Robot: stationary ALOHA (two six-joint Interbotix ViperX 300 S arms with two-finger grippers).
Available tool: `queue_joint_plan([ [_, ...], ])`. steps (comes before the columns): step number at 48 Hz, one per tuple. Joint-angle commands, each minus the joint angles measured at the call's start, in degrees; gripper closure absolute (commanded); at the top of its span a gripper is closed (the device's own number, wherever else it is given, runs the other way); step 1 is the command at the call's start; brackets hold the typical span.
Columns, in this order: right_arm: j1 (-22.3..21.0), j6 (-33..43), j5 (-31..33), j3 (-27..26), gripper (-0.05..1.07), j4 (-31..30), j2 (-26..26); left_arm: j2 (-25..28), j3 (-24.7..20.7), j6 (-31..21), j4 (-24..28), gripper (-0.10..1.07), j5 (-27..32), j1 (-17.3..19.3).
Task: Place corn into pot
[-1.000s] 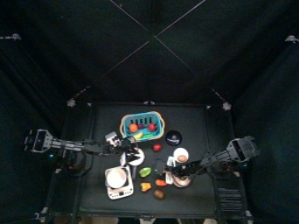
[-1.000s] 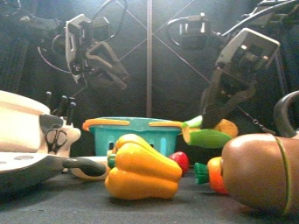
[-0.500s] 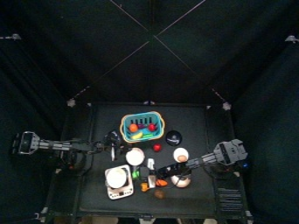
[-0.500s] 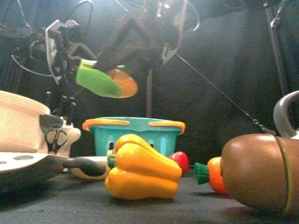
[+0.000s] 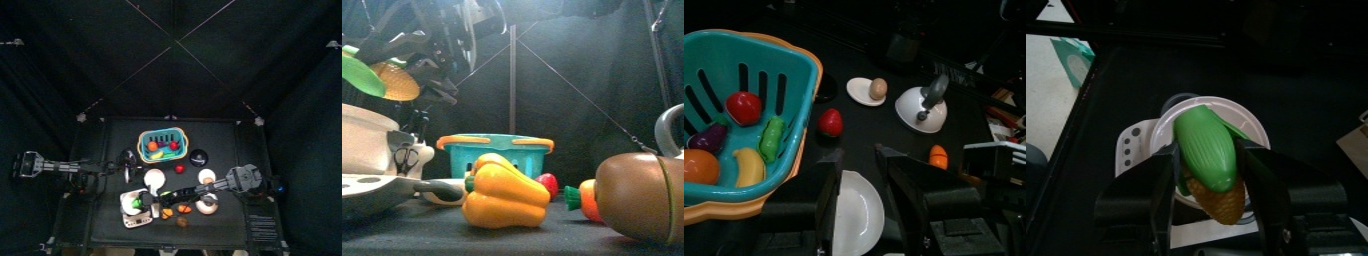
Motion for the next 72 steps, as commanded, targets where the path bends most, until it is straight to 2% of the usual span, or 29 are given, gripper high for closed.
queue_joint_plan([
  [1,-0.97,0.00,-0.35,-1.93,0.38,0.88,-0.79,-0.18,-0.70,0.00,0.00,0.24,-0.26,0.09],
  [12,-1.67,0.00,-1.32,-1.76,0.34,1.85,-0.62,-0.18,-0.70,0.00,0.09,0.24,-0.26,0.09],
  [35,-2.02,0.00,-2.81,-1.58,0.15,1.76,-0.35,-0.18,-0.79,0.00,0.09,0.24,-0.26,0.00],
  [60,-2.29,0.00,-2.81,-1.41,0.14,1.58,-0.70,-0.18,-0.88,-0.09,0.00,0.24,-0.26,-0.09],
  [72,-2.64,0.09,-2.55,1.85,0.14,1.49,-3.60,-0.18,-0.79,-0.09,0.00,0.24,-0.26,-0.18],
])
